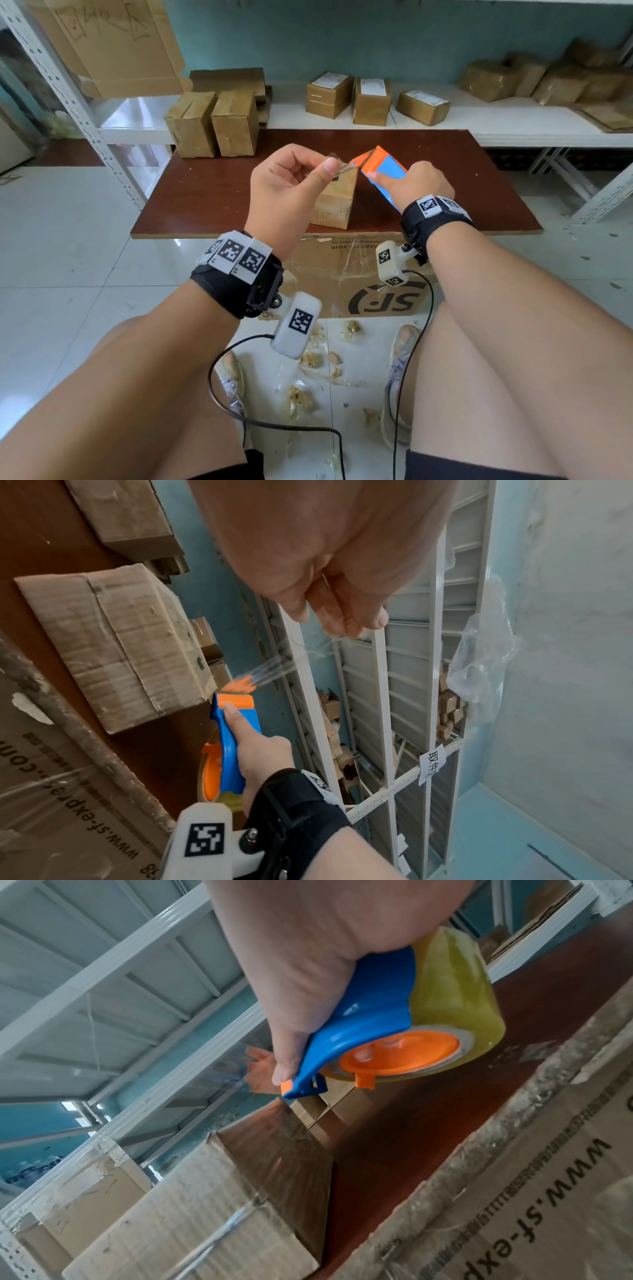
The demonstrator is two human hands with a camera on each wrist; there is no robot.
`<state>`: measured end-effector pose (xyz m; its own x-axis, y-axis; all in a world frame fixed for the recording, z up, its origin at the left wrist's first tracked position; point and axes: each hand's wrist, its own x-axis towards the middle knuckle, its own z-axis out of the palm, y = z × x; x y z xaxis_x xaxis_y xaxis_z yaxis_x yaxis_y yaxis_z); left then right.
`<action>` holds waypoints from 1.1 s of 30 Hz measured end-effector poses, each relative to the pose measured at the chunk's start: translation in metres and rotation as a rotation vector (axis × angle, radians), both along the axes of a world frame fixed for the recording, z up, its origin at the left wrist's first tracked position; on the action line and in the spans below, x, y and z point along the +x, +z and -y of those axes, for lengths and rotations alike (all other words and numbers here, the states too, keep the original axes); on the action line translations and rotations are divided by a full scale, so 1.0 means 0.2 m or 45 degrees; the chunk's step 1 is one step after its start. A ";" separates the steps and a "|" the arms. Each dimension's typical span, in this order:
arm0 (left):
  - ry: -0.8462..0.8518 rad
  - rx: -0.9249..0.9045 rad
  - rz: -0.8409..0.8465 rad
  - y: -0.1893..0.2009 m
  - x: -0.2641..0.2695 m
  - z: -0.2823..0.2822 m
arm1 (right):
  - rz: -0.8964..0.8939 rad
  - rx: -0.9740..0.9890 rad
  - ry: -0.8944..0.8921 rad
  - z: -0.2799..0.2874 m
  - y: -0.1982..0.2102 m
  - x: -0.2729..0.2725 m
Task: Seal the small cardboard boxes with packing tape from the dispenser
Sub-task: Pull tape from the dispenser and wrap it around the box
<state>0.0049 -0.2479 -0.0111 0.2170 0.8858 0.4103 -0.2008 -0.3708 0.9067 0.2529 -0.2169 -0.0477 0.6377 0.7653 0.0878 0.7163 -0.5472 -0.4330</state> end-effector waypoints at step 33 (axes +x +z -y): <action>0.060 0.481 0.058 0.12 0.05 0.10 | 0.042 -0.130 -0.095 -0.02 -0.03 0.17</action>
